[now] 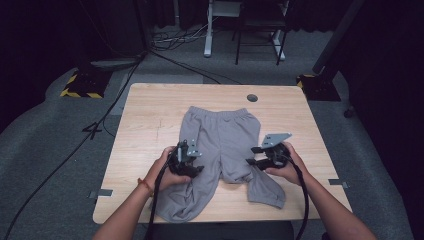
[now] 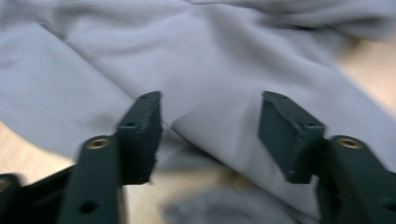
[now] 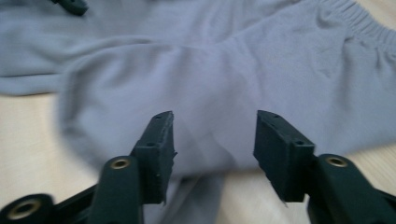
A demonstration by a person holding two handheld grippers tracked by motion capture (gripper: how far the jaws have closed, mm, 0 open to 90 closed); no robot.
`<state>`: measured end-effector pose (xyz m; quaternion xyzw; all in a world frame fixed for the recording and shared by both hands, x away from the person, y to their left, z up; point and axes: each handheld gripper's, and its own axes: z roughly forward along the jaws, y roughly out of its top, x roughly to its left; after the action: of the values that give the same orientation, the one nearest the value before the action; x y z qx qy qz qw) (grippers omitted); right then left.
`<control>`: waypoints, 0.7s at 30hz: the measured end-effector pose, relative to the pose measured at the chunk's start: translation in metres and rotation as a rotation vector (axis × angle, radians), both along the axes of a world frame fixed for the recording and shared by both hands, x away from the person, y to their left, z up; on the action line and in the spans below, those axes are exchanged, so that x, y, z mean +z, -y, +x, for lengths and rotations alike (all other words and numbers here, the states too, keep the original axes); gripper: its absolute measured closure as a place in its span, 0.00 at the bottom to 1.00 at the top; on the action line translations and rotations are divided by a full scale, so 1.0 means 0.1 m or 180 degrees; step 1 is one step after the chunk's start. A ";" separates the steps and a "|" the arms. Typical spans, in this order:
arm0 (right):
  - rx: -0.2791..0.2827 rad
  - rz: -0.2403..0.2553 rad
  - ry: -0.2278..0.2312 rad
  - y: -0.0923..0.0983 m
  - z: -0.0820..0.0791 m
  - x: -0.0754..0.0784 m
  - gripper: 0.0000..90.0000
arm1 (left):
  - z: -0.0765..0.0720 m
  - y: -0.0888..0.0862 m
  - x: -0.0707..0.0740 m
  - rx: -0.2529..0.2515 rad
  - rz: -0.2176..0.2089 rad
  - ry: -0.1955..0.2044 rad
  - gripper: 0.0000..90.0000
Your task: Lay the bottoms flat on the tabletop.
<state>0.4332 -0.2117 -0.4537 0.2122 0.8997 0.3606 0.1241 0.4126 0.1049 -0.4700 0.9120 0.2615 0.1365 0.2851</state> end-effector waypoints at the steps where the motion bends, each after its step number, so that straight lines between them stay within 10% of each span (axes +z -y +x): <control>1: -0.0034 0.0009 -0.0031 -0.03 0.09 -0.04 0.57 | 0.08 0.02 -0.03 0.0007 0.0020 -0.0027 0.51; 6: -0.0166 -0.0281 -0.0062 -0.15 0.42 -0.24 0.62 | 0.37 0.08 -0.12 0.0074 0.0082 -0.0021 0.58; 9: -0.0329 -0.0174 -0.0161 -0.15 0.59 -0.32 0.62 | 0.56 0.07 -0.13 0.0257 0.0085 0.0049 0.59; 16: -0.0908 -0.0332 0.0089 -0.05 1.01 -0.32 0.60 | 1.03 -0.05 -0.13 0.0812 0.0103 0.0106 0.60; 21: -0.0993 -0.0369 0.0155 0.05 0.99 -0.28 0.52 | 1.19 -0.12 -0.12 0.1148 0.0074 -0.0008 0.54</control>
<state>0.5323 -0.2164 -0.4818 0.3330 0.8719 0.2896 0.2123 0.5319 0.1174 -0.4821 0.8537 0.4195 0.1874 0.2451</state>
